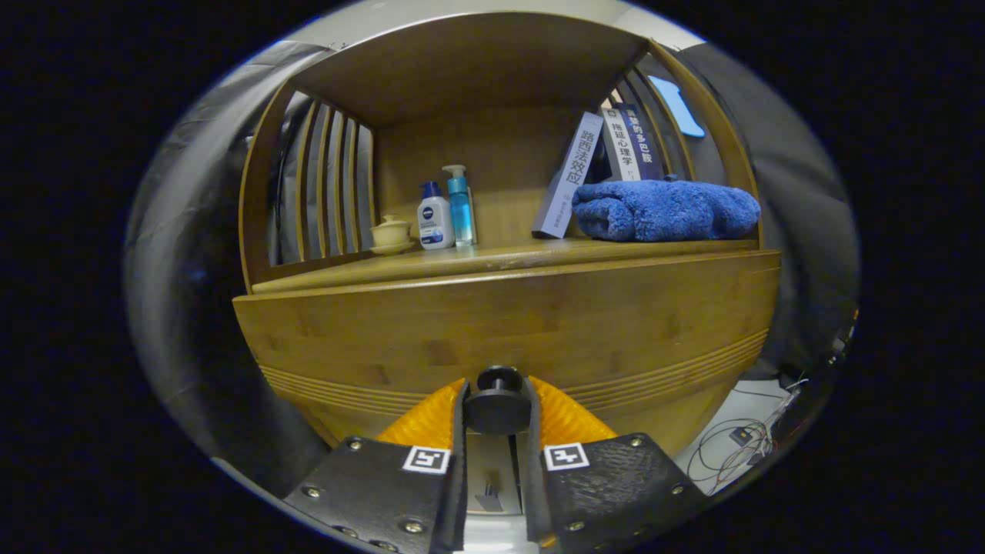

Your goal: Pull open the drawer, take out the items inside it, and place them on the countertop above the cabinet.

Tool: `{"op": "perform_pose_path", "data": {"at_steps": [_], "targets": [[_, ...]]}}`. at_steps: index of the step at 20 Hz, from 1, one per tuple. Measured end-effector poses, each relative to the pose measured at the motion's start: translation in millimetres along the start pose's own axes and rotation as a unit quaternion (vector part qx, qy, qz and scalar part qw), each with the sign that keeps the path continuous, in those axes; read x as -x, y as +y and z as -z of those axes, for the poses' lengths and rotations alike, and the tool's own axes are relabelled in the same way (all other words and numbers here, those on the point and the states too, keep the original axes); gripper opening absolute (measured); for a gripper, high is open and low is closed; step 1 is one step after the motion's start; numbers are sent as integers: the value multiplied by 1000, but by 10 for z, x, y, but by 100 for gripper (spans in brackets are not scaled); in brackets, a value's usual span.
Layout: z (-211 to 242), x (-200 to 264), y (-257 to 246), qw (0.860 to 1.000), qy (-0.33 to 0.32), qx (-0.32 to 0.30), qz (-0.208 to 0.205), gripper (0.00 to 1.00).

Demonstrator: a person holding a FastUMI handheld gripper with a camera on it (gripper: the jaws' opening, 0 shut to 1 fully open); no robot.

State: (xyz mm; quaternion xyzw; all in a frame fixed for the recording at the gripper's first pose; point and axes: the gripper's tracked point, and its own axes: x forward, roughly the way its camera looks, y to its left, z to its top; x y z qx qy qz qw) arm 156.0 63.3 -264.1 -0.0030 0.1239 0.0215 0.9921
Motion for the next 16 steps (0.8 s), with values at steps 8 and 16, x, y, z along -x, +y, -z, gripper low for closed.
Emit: {"op": "perform_pose_path", "data": {"at_steps": [8, 16], "targets": [[98, 552, 7, 1000, 1, -20, -7, 30], [163, 935, -4, 999, 4, -29, 16, 30]]}}
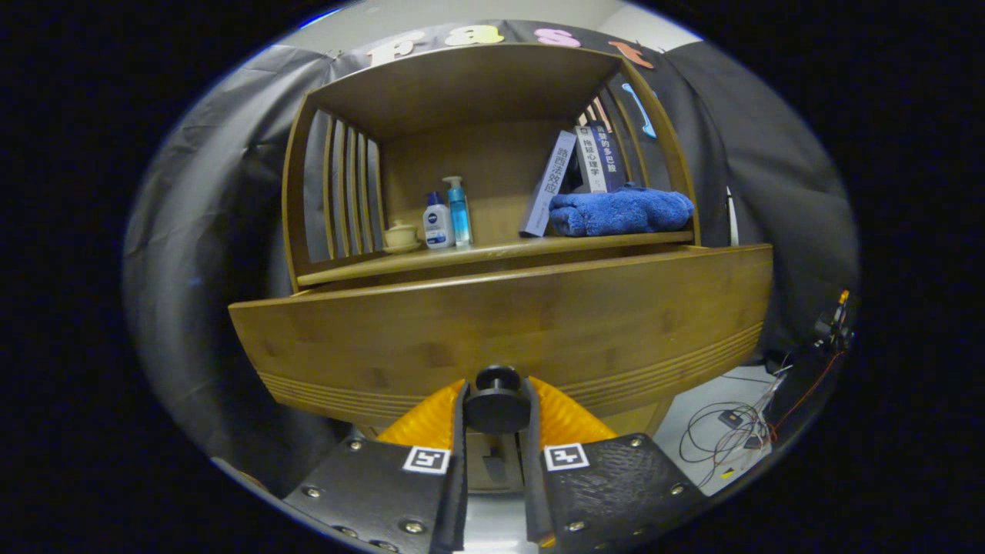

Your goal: Pull open the drawer, take out the items inside it, and place them on the countertop above the cabinet.

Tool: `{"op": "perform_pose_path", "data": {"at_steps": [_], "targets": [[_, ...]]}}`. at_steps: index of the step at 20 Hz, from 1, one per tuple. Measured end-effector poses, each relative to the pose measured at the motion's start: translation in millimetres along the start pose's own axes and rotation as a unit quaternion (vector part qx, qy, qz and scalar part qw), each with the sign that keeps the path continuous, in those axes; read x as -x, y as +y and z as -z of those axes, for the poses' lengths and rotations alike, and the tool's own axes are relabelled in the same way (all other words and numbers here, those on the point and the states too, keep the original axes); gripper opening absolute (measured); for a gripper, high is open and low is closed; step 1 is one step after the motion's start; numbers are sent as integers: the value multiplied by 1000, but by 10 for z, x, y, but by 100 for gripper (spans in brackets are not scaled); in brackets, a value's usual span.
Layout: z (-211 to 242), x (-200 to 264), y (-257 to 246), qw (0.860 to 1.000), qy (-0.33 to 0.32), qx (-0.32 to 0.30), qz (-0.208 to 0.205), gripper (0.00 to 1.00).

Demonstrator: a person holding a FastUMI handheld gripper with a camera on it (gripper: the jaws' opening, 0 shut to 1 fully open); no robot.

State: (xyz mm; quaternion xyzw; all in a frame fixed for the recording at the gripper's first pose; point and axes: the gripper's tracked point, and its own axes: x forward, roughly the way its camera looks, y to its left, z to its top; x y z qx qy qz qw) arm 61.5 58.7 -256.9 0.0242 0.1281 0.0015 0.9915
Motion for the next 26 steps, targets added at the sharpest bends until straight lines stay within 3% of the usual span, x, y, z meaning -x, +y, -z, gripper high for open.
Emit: {"op": "perform_pose_path", "data": {"at_steps": [3, 5, 16, 22, 25, 26], "targets": [[44, 81, 13, 1000, -1, 1, -2, 30], [99, 266, -20, 1000, 3, 10, 1, 23], [262, 675, -16, 1000, 18, 3, -1, 23], [257, 662, -4, 1000, 18, 9, 3, 23], [238, 657, -14, 999, 33, 20, 2, 43], [180, 728, 13, 999, 32, 16, -1, 62]]}}
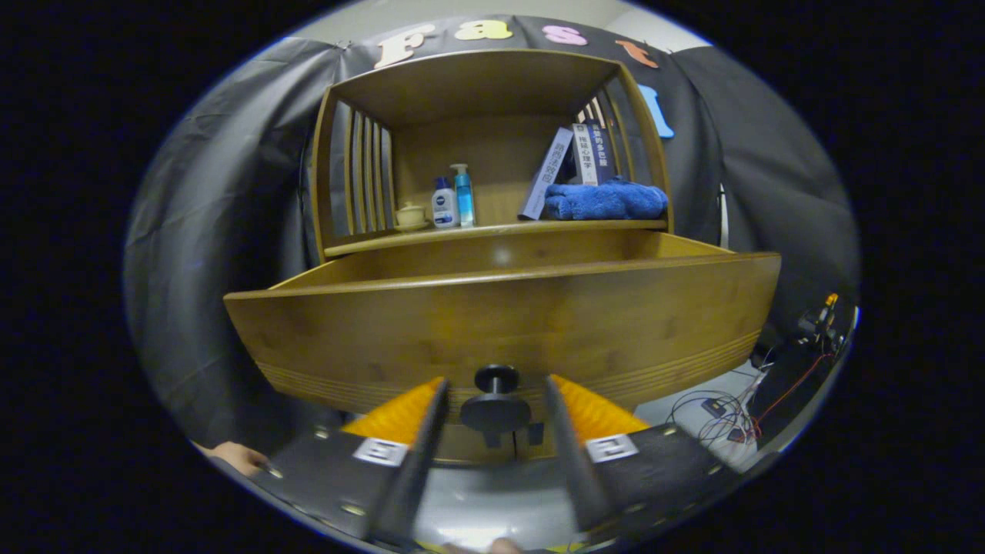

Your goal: Pull open the drawer, take out the items inside it, and place them on the countertop above the cabinet.

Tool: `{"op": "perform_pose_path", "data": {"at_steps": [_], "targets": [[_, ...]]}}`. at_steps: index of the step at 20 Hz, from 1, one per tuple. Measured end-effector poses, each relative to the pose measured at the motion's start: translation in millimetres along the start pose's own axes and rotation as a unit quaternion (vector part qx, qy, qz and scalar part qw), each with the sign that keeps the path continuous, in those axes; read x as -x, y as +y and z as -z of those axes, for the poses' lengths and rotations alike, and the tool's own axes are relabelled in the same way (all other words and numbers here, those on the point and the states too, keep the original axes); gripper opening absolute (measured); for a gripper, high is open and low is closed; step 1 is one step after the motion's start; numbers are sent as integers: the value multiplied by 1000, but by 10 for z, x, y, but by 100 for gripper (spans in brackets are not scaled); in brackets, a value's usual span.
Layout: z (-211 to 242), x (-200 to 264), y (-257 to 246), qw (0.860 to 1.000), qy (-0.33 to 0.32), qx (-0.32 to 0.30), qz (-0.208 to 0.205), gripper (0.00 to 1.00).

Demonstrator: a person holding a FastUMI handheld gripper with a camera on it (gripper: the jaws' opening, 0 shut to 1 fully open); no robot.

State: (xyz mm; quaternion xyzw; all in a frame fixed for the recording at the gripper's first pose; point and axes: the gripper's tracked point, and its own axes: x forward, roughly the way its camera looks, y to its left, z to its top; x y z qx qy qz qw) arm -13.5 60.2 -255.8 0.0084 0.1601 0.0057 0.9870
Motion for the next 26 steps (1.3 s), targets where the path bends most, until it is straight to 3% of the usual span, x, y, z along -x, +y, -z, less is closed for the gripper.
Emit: {"op": "perform_pose_path", "data": {"at_steps": [2, 6, 9, 15, 20, 26], "targets": [[-174, 82, -14, 1000, -2, -9, 1, 100], [-497, 338, -80, 1000, -11, 9, 9, 100], [-689, 353, -132, 999, 23, 33, 23, 100], [-1106, -95, 114, 994, 107, -3, -13, 100], [-871, -622, -5, 967, 246, -51, 32, 100], [-419, -1118, 36, 929, 367, -16, 46, 98]]}}
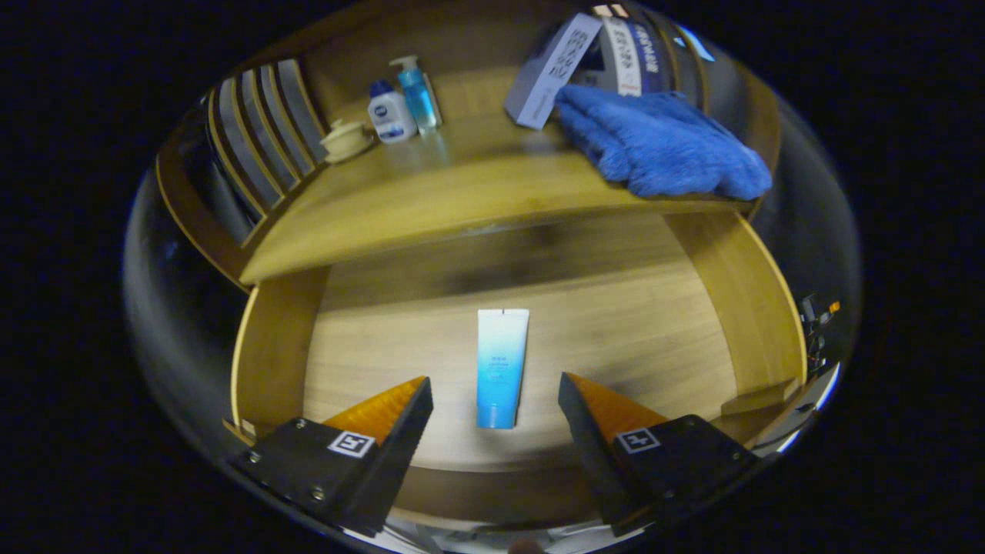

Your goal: Pull open the drawer, take out the items inside it, and place them on the countertop above the cabinet.

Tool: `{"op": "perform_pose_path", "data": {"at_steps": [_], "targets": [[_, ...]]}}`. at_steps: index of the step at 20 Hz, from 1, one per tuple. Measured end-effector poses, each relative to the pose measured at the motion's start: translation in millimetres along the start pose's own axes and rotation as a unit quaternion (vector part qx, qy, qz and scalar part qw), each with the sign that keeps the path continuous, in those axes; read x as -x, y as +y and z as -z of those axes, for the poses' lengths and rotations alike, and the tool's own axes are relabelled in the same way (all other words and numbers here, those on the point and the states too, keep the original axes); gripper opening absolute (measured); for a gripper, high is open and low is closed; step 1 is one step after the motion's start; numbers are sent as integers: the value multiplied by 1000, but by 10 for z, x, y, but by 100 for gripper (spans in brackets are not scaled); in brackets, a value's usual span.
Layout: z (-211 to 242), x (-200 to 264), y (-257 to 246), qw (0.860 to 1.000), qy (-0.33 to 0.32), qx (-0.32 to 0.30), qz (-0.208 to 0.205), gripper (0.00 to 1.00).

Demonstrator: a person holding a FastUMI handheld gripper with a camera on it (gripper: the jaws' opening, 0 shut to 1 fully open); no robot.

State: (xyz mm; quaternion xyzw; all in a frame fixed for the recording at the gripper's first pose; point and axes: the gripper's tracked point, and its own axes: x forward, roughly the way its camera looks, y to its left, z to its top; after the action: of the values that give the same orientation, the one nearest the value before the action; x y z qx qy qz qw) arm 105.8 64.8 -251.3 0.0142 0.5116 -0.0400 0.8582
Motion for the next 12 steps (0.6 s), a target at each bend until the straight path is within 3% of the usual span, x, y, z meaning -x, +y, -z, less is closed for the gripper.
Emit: {"op": "perform_pose_path", "data": {"at_steps": [2, 5, 8, 12], "targets": [[17, -151, 2, 999, 28, 5, 14, 83], [68, -326, 14, 997, 67, -15, 20, 76], [49, -440, -49, 995, 90, -34, 36, 47], [76, -410, -35, 992, 113, -41, 30, 44]]}}
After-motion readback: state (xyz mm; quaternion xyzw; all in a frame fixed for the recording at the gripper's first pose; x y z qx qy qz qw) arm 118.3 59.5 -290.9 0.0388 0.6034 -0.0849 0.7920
